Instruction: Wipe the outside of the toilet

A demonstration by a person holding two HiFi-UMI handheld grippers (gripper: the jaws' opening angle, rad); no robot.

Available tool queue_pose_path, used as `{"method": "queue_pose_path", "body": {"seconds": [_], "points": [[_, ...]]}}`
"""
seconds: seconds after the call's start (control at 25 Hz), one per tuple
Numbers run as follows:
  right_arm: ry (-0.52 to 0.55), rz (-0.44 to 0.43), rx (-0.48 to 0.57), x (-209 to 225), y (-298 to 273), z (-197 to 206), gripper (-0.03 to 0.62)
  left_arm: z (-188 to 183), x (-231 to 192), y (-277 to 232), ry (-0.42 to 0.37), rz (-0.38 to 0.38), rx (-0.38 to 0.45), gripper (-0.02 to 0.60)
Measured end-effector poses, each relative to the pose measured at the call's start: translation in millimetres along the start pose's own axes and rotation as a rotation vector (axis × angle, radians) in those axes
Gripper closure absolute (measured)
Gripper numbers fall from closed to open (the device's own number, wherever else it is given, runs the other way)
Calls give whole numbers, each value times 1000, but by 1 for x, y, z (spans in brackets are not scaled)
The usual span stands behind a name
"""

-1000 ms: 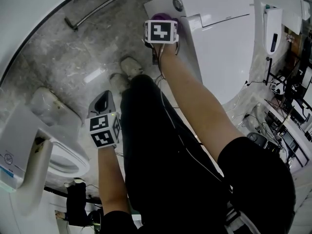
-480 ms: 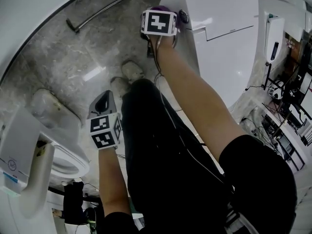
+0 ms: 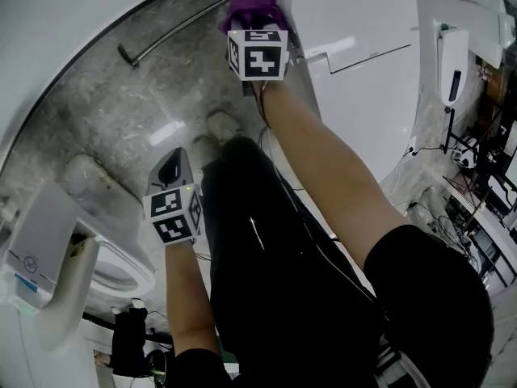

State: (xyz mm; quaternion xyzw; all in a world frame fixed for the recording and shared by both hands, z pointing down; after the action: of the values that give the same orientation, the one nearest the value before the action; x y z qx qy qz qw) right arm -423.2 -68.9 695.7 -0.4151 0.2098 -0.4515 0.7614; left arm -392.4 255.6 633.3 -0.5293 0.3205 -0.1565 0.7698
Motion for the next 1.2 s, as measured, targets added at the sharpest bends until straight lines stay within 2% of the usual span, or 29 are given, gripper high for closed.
{"method": "queue_pose_path", "body": {"seconds": [0.2, 0.44, 0.64, 0.8, 0.92, 1.2], "points": [[50, -32, 104, -15, 76, -14, 543, -28, 16, 40, -37, -17, 92, 574], [-24, 4, 242, -7, 213, -38, 542, -68, 54, 106, -130, -6, 187, 574], [-61, 68, 311, 8, 354, -40, 543, -87, 122, 193, -209, 68, 252, 574], [-72, 149, 417, 27, 453, -54, 542, -122, 181, 250, -304, 126, 343, 574], [-130, 211, 495, 46, 521, -57, 542, -146, 229, 289, -385, 161, 407, 574], [-287, 318, 654, 93, 660, -44, 542, -155, 345, 366, -572, 241, 481, 574]]}}
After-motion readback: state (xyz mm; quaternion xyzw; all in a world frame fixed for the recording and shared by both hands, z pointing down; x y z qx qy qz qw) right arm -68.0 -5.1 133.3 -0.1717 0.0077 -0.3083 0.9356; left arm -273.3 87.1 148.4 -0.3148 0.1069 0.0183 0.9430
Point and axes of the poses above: the fingertips, and each gripper's own axes: y backward along the fingers, x to its right, z out of its underside, the point moved 9 cm from there along y, backward along the fingers, and after that the axes turned 5 degrees about -x, right-handed, at the moved point
